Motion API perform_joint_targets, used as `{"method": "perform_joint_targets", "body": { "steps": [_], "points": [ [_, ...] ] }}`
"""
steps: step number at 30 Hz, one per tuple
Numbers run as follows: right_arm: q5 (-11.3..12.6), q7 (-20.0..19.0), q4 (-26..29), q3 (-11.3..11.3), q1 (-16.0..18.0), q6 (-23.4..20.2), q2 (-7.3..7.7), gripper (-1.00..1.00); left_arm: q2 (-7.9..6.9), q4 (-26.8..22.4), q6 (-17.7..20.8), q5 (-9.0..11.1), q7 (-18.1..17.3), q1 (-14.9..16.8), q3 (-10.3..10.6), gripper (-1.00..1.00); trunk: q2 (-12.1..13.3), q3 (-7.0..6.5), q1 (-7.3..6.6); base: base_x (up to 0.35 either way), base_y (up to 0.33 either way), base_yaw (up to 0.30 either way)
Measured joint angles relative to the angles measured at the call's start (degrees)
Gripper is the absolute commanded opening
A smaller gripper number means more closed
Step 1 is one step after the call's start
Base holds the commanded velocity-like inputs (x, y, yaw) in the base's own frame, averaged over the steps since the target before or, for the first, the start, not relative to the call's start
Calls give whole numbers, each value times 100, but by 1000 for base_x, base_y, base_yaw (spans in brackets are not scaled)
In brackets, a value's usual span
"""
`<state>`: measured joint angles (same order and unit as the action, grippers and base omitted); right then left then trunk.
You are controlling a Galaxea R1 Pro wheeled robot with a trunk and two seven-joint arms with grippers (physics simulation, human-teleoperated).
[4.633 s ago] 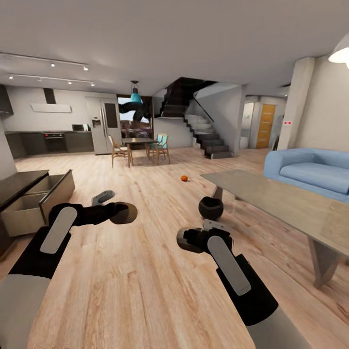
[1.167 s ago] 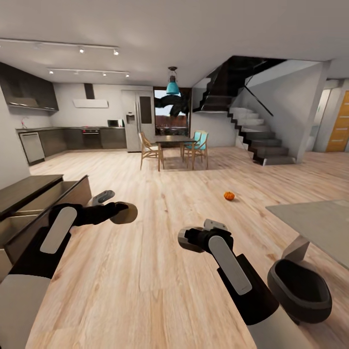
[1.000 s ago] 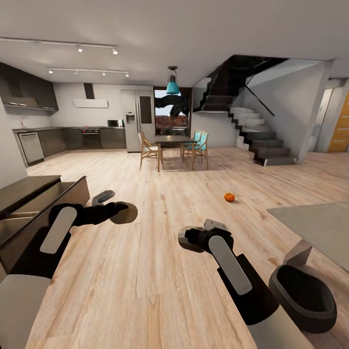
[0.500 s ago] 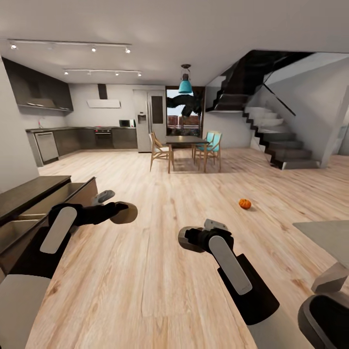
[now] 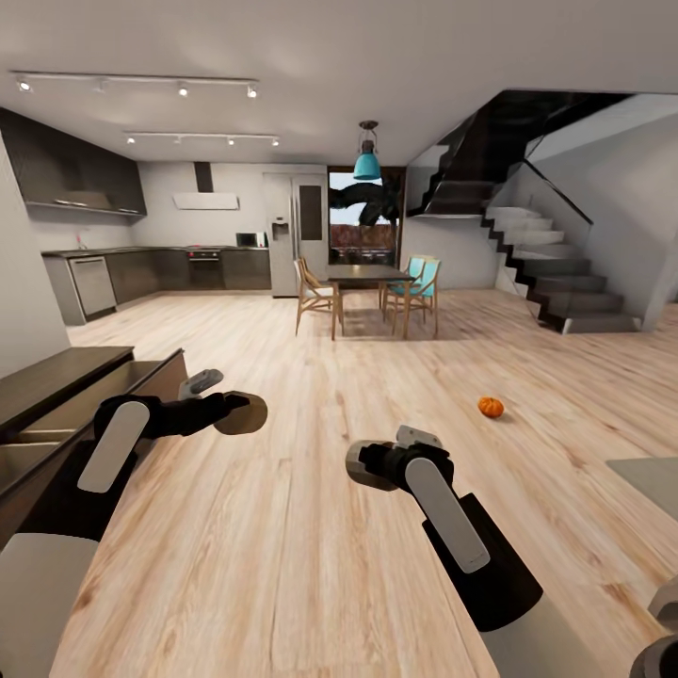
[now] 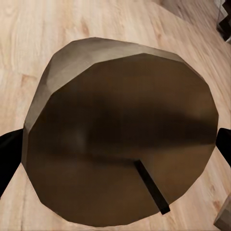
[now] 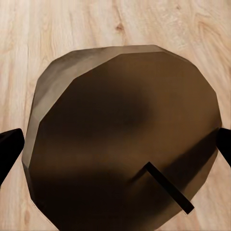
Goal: Place each of the two pumpkins and all three candles from the living room inside a cabinet in the living room (use any cabinet), then make sure every cabinet is closed, and position the cauldron so it is next to a table in the living room.
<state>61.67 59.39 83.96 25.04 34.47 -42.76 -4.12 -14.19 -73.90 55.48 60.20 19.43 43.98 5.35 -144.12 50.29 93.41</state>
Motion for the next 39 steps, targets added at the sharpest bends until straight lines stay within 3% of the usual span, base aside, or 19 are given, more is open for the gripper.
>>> {"method": "perform_joint_targets", "body": {
  "steps": [22,39],
  "points": [
    [3,0,-1,-1,0,3,1,-100,-1,0,4,-16,0,0,-1,-100,0,0,0,333,0,85],
    [5,0,0,-2,0,0,0,-100,0,-5,0,-1,2,0,0,-100,0,0,0,337,0,8]
  ]
}}
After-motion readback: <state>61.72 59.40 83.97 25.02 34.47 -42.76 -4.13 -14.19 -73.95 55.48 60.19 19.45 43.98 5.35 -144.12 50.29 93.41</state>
